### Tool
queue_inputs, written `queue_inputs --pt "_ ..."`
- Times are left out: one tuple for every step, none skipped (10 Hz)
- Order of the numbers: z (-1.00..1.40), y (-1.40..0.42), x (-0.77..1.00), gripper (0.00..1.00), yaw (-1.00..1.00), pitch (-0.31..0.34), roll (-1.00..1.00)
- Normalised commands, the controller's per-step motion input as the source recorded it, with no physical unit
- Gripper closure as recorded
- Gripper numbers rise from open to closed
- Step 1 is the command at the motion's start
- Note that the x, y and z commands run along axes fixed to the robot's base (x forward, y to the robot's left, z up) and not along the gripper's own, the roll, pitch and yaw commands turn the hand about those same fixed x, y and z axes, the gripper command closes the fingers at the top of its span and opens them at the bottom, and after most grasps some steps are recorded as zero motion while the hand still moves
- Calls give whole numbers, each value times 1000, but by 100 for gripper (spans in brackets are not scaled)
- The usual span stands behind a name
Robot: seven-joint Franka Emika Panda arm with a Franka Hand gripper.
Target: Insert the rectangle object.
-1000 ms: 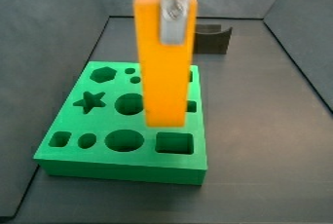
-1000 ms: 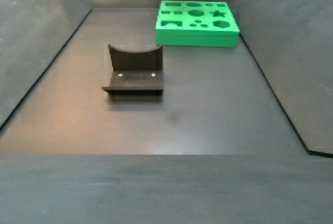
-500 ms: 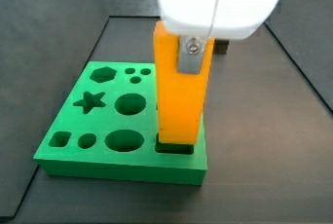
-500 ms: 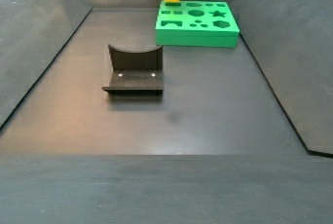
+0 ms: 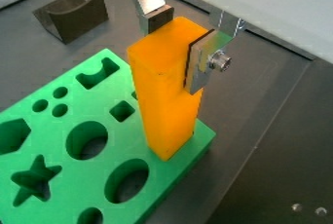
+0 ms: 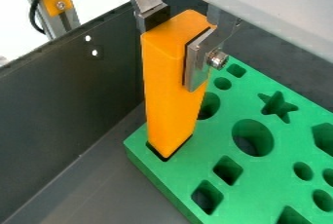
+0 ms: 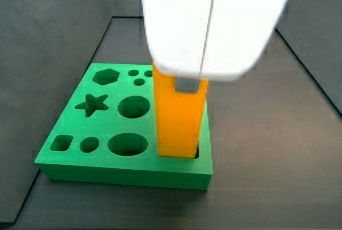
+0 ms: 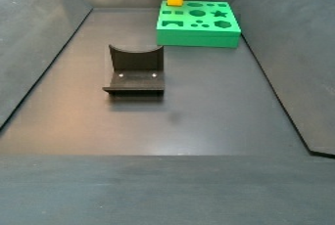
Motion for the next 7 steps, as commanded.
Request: queue_inputs --pt "-191 -100 46 100 54 41 4" --pt "-234 0 0 100 63 36 40" --pt "-260 40 0 100 140 37 113" --pt "-243 140 14 100 43 56 124" --pt "-240 143 0 100 34 56 151" --pt "-283 66 54 100 43 69 110" --pt "-334 -23 266 100 0 110 71"
